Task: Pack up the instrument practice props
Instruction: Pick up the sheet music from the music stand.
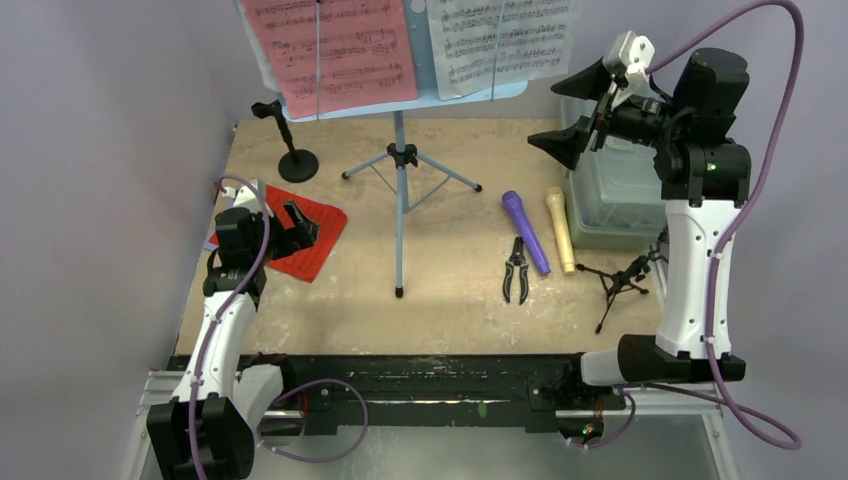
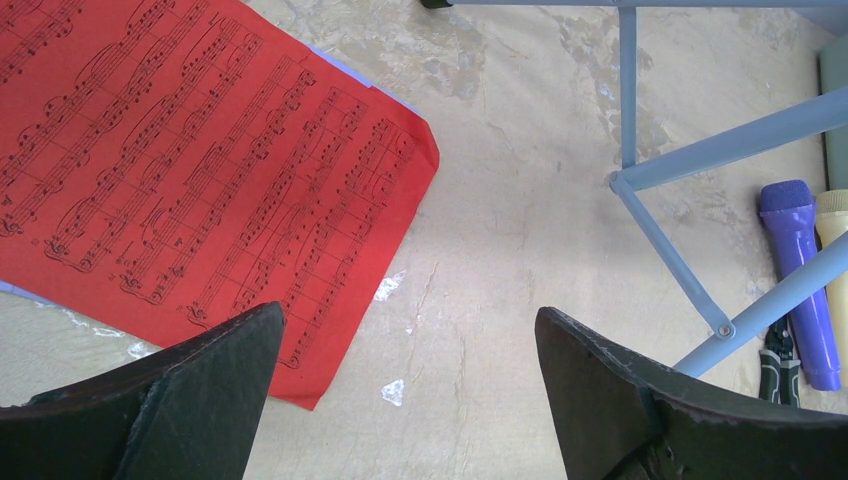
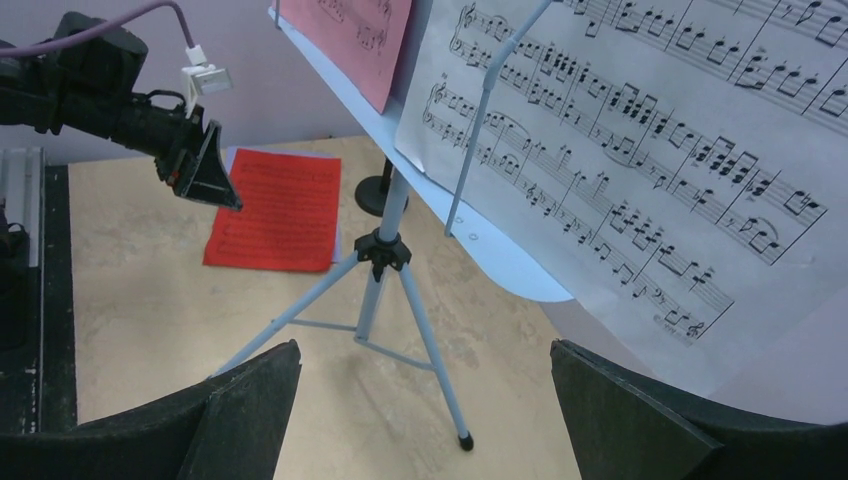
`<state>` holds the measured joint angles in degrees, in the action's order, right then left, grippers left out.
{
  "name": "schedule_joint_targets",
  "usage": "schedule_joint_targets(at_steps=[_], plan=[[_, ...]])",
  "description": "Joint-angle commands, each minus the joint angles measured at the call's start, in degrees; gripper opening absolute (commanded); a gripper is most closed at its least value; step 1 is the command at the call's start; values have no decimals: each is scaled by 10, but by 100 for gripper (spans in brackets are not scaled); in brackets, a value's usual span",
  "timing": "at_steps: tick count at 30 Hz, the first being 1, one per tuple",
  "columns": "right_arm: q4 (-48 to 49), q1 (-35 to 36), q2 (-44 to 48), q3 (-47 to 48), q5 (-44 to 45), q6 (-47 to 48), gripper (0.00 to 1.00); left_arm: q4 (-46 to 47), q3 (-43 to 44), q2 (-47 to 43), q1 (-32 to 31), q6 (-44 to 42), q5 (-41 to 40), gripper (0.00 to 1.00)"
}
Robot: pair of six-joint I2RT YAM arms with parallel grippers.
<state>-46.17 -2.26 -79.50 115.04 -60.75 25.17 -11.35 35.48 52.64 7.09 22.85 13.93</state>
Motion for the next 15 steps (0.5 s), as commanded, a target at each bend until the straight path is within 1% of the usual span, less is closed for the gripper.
schedule_joint_targets(at_steps=[1,8,15], plan=[[44,-1,-15,39,-27,-52,99,20,12,-8,-1,-14,5,96],[110,-1,-41,76,-35,-138,99,19,13,-9,-1,-14,5,97],[197,-1,-58,85,-37,-236,99,19,13,-10,-1,-14,2,97]])
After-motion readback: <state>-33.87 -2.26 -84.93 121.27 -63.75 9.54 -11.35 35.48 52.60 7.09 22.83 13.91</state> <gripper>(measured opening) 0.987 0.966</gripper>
